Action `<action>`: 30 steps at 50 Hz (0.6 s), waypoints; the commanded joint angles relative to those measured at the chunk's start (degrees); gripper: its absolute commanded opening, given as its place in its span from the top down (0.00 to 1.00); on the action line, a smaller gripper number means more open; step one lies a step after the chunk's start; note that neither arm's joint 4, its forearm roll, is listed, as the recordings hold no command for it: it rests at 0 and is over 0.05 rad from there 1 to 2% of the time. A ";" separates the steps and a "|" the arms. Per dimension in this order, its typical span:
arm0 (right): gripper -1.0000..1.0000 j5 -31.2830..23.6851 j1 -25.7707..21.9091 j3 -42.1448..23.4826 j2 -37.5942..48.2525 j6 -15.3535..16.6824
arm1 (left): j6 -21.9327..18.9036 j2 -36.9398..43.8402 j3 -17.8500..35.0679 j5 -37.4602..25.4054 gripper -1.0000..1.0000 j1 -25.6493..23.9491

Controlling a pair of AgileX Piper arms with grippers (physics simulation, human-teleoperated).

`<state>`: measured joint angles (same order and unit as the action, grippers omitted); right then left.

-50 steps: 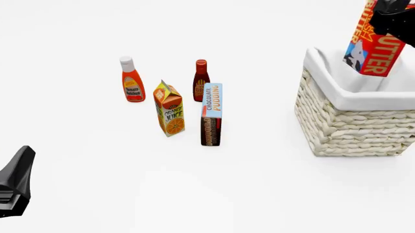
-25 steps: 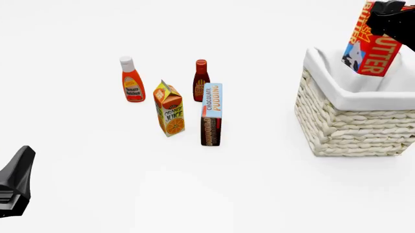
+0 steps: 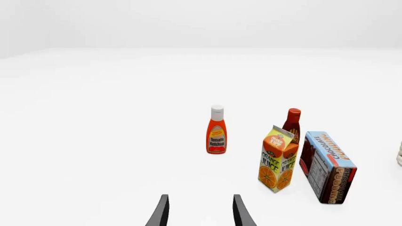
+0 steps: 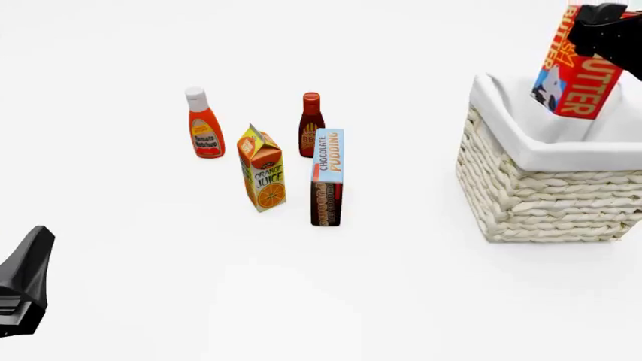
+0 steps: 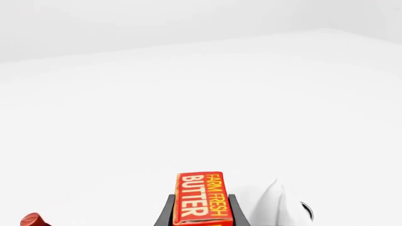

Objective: Pick the butter and place it in the basket.

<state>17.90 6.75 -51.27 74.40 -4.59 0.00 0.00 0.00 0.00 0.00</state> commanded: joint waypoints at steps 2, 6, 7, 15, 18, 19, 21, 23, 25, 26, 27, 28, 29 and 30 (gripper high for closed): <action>1.00 0.71 0.56 -0.97 0.28 -1.08 | 0.00 0.00 0.00 0.00 0.00 0.00; 1.00 0.79 0.79 -1.02 0.44 -1.10 | 0.00 0.00 0.00 0.00 0.00 0.00; 1.00 0.83 0.86 -1.02 0.47 -1.10 | 0.00 0.00 0.00 0.00 0.00 0.00; 1.00 1.23 1.24 -0.84 0.88 -1.15 | 0.00 0.00 0.00 0.00 0.00 0.00; 1.00 1.30 1.30 -0.94 1.07 -1.14 | 0.00 0.00 0.00 0.00 0.00 0.00; 1.00 1.37 1.31 -0.94 1.13 -1.20 | 0.00 0.00 0.00 0.00 0.00 0.00; 1.00 1.39 1.33 -0.98 1.22 -1.21 | 0.00 0.00 0.00 0.00 0.00 0.00; 1.00 1.54 1.33 -0.94 1.31 -1.21 | 0.00 0.00 0.00 0.00 0.00 0.00; 1.00 1.70 1.39 -0.89 1.38 -1.19 | 0.00 0.00 0.00 0.00 0.00 0.00; 1.00 1.71 1.40 -0.90 1.43 -1.19 | 0.00 0.00 0.00 0.00 0.00 0.00; 1.00 1.87 1.44 -0.83 1.51 -1.27 | 0.00 0.00 0.00 0.00 0.00 0.00; 1.00 1.96 1.50 -0.76 1.54 -1.25 | 0.00 0.00 0.00 0.00 0.00 0.00; 1.00 2.05 1.51 -0.70 1.57 -1.25 | 0.00 0.00 0.00 0.00 0.00 0.00; 1.00 2.05 1.51 -0.70 1.57 -1.25 | 0.00 0.00 0.00 0.00 0.00 0.00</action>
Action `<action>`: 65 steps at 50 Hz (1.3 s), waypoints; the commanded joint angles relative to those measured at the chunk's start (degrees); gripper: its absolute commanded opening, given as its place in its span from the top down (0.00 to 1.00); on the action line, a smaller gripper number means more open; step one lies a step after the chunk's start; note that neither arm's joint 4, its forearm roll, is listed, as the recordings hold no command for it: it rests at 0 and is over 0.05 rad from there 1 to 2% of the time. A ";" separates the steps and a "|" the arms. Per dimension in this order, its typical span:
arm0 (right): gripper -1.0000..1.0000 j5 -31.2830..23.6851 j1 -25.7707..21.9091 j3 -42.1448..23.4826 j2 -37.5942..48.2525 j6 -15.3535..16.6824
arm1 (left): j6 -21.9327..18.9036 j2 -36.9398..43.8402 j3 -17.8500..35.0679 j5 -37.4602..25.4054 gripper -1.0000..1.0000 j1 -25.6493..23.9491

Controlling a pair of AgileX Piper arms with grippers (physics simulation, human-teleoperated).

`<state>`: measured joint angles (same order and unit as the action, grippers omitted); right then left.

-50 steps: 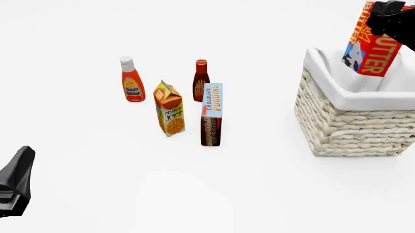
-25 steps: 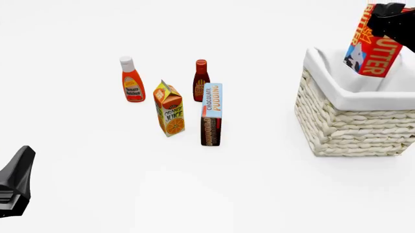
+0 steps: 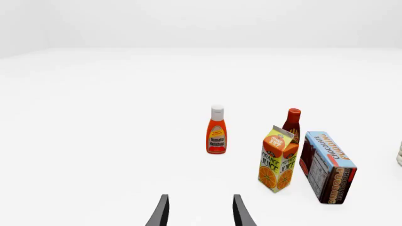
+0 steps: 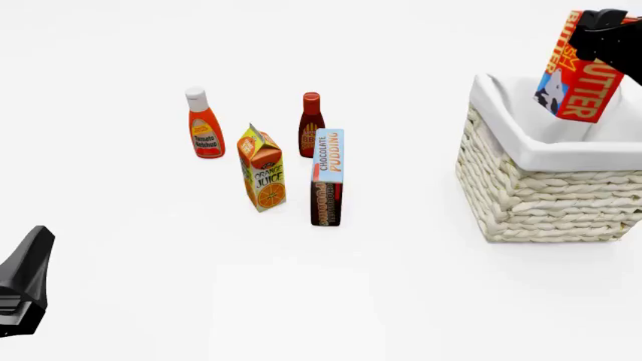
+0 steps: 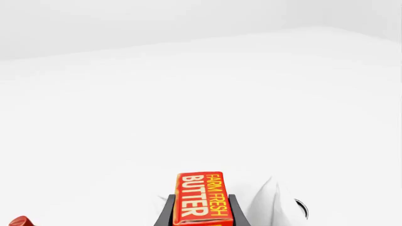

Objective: Pick the butter and place it in the basket.

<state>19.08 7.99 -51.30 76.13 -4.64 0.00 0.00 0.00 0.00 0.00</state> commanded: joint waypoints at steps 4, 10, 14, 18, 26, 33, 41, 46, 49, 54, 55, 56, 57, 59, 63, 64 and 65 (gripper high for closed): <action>1.00 1.17 0.43 -0.55 0.11 -1.25 | 0.00 0.00 0.00 0.00 0.00 0.00; 1.00 1.19 0.49 -0.80 0.42 -1.26 | 0.00 0.00 0.00 0.00 0.00 0.00; 1.00 1.22 0.52 -0.78 0.46 -1.29 | 0.00 0.00 0.00 0.00 0.00 0.00; 1.00 1.61 0.53 -0.55 0.68 -1.37 | 0.00 0.00 0.00 0.00 0.00 0.00; 1.00 1.88 0.62 -0.83 1.24 -1.38 | 0.00 0.00 0.00 0.00 0.00 0.00; 1.00 2.36 0.68 -0.34 1.00 -1.31 | 0.00 0.00 0.00 0.00 0.00 0.00; 1.00 2.87 0.74 -0.01 0.99 -1.21 | 0.00 0.00 0.00 0.00 0.00 0.00; 1.00 2.96 0.64 0.09 0.94 -1.14 | 0.00 0.00 0.00 0.00 0.00 0.00; 1.00 3.11 0.65 0.26 0.79 -1.09 | 0.00 0.00 0.00 0.00 0.00 0.00; 1.00 3.36 0.68 0.43 0.88 -1.03 | 0.00 0.00 0.00 0.00 0.00 0.00; 1.00 3.40 0.67 0.45 0.93 -1.03 | 0.00 0.00 0.00 0.00 0.00 0.00; 1.00 3.45 0.67 0.46 0.95 -1.00 | 0.00 0.00 0.00 0.00 0.00 0.00; 1.00 3.46 0.67 0.46 0.99 -0.95 | 0.00 0.00 0.00 0.00 0.00 0.00; 1.00 3.52 0.67 0.47 1.11 -0.98 | 0.00 0.00 0.00 0.00 0.00 0.00; 1.00 3.58 0.69 0.56 1.13 -1.00 | 0.00 0.00 0.00 0.00 0.00 0.00; 1.00 3.67 0.71 0.67 1.09 -0.96 | 0.00 0.00 0.00 0.00 0.00 0.00; 1.00 3.67 0.70 0.71 1.12 -1.01 | 0.00 0.00 0.00 0.00 0.00 0.00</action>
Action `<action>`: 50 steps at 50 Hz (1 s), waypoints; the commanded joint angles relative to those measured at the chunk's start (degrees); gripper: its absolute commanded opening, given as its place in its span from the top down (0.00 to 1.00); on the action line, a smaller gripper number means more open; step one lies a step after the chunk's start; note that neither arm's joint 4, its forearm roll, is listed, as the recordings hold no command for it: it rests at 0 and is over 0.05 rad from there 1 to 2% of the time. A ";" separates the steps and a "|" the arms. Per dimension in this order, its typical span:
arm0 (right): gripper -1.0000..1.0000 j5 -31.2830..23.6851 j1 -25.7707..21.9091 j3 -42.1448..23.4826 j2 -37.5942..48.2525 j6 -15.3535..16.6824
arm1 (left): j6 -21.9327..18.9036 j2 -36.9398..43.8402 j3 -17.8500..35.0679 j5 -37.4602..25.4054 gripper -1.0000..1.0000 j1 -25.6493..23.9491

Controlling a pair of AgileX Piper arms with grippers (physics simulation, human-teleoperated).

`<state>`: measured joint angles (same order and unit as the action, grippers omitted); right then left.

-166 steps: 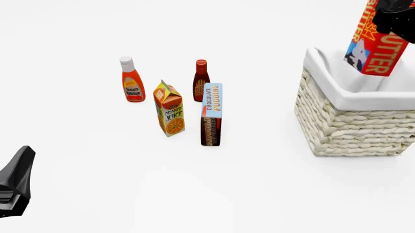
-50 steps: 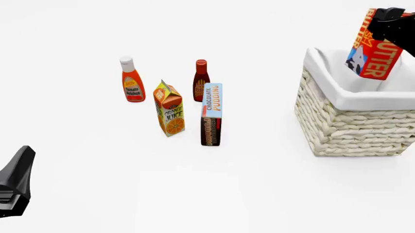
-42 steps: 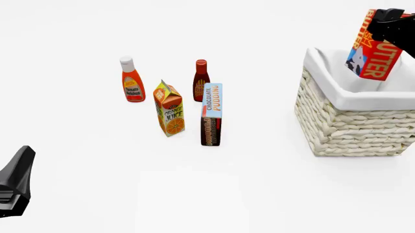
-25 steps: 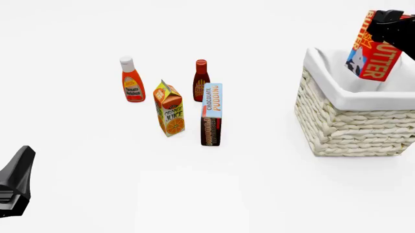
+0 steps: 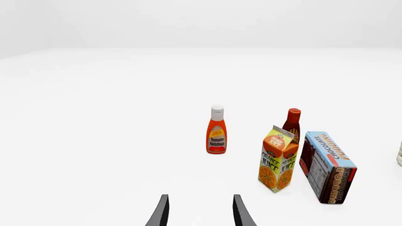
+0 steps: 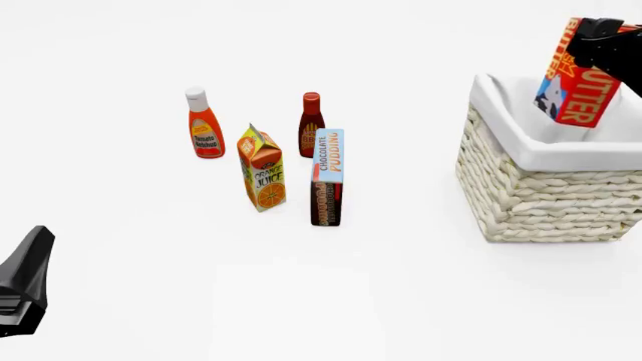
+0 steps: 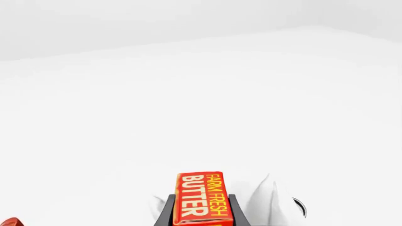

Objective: Pick the butter and place it in the basket.

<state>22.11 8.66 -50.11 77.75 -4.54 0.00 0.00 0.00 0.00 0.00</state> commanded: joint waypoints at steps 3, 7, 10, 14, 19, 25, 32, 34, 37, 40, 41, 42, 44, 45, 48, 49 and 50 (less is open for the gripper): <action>1.00 0.80 0.04 -0.30 -0.46 -1.08 | 0.00 0.00 0.00 0.00 0.00 0.00; 1.00 0.96 0.11 -0.13 -0.36 -1.18 | 0.00 0.00 0.00 0.00 0.00 0.00; 1.00 0.99 0.10 -0.13 -0.25 -1.17 | 0.00 0.00 0.00 0.00 0.00 0.00; 1.00 1.04 0.13 -0.24 -0.05 -1.19 | 0.00 0.00 0.00 0.00 0.00 0.00; 1.00 1.27 0.16 -0.11 0.22 -1.30 | 0.00 0.00 0.00 0.00 0.00 0.00; 1.00 1.22 0.19 -0.08 0.34 -1.28 | 0.00 0.00 0.00 0.00 0.00 0.00; 1.00 1.31 0.22 -0.03 0.54 -1.31 | 0.00 0.00 0.00 0.00 0.00 0.00; 1.00 1.27 0.23 -0.08 0.61 -1.27 | 0.00 0.00 0.00 0.00 0.00 0.00; 1.00 1.31 0.24 -0.17 0.81 -1.28 | 0.00 0.00 0.00 0.00 0.00 0.00; 1.00 1.42 0.25 -0.10 0.93 -1.28 | 0.00 0.00 0.00 0.00 0.00 0.00; 1.00 1.42 0.25 -0.10 0.94 -1.28 | 0.00 0.00 0.00 0.00 0.00 0.00; 1.00 1.40 0.25 -0.13 0.97 -1.30 | 0.00 0.00 0.00 0.00 0.00 0.00; 1.00 1.43 0.26 -0.16 1.02 -1.28 | 0.00 0.00 0.00 0.00 0.00 0.00; 1.00 1.42 0.26 -0.17 1.02 -1.28 | 0.00 0.00 0.00 0.00 0.00 0.00; 1.00 1.46 0.26 -0.19 1.09 -1.28 | 0.00 0.00 0.00 0.00 0.00 0.00; 1.00 1.47 0.30 -0.21 1.16 -1.23 | 0.00 0.00 0.00 0.00 0.00 0.00; 1.00 1.49 0.31 -0.19 1.18 -1.20 | 0.00 0.00 0.00 0.00 0.00 0.00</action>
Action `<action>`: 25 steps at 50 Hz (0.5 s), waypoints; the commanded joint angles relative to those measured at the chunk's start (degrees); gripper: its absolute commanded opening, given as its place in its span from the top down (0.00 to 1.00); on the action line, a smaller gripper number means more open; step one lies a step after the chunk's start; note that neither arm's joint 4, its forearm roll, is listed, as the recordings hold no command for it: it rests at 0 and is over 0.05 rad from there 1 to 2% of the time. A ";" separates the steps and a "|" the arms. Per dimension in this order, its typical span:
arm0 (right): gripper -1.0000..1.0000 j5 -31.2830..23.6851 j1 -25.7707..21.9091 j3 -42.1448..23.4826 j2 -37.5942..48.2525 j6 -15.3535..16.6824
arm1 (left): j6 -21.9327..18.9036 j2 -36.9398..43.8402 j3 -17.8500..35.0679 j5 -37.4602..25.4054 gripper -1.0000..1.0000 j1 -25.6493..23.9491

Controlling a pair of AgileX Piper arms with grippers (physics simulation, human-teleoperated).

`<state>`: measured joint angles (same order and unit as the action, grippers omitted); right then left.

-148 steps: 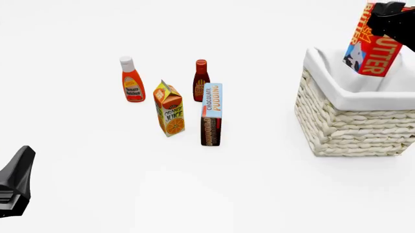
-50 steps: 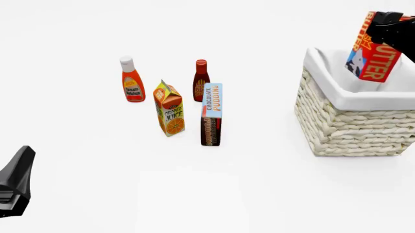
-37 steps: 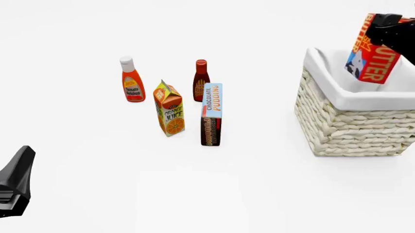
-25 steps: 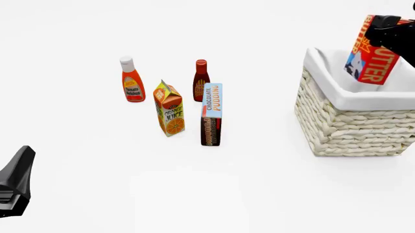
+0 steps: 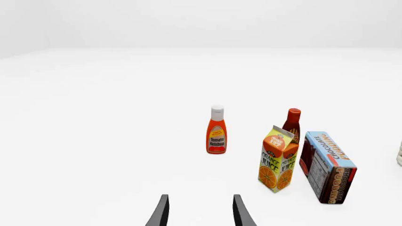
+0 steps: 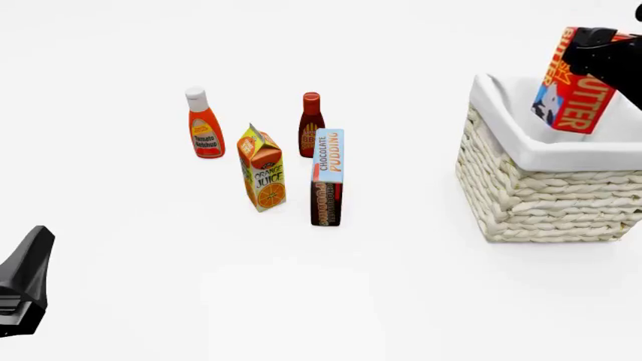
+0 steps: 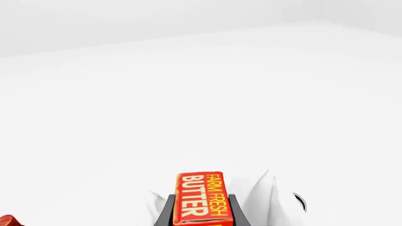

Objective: Pick the butter and place it in the basket.

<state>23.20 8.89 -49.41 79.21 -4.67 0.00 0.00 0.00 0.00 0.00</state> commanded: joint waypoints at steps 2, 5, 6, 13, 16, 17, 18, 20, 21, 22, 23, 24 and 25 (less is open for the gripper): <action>1.00 0.41 0.09 -0.91 -0.23 -1.08 | 0.00 0.00 0.00 0.00 0.00 0.00; 1.00 0.36 0.11 -0.94 -0.22 -1.04 | 0.00 0.00 0.00 0.00 0.00 0.00; 1.00 0.28 0.13 -1.00 -0.19 -1.05 | 0.00 0.00 0.00 0.00 0.00 0.00; 1.00 0.27 0.07 -1.05 -0.09 -1.18 | 0.00 0.00 0.00 0.00 0.00 0.00; 1.00 0.19 0.20 -1.08 -0.15 -1.16 | 0.00 0.00 0.00 0.00 0.00 0.00; 1.00 0.21 0.22 -1.13 -0.03 -1.16 | 0.00 0.00 0.00 0.00 0.00 0.00; 1.00 0.21 0.22 -1.13 -0.03 -1.16 | 0.00 0.00 0.00 0.00 0.00 0.00; 1.00 0.19 0.21 -1.16 0.08 -1.15 | 0.00 0.00 0.00 0.00 0.00 0.00; 1.00 0.19 0.21 -1.16 0.09 -1.15 | 0.00 0.00 0.00 0.00 0.00 0.00; 1.00 0.25 0.18 -1.18 0.23 -1.20 | 0.00 0.00 0.00 0.00 0.00 0.00; 1.00 0.26 0.17 -1.19 0.27 -1.16 | 0.00 0.00 0.00 0.00 0.00 0.00; 1.00 0.27 0.17 -1.19 0.28 -1.17 | 0.00 0.00 0.00 0.00 0.00 0.00; 1.00 0.25 0.18 -1.23 0.30 -1.20 | 0.00 0.00 0.00 0.00 0.00 0.00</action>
<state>23.17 9.04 -49.68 79.83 -4.68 0.00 0.00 0.00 0.00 0.00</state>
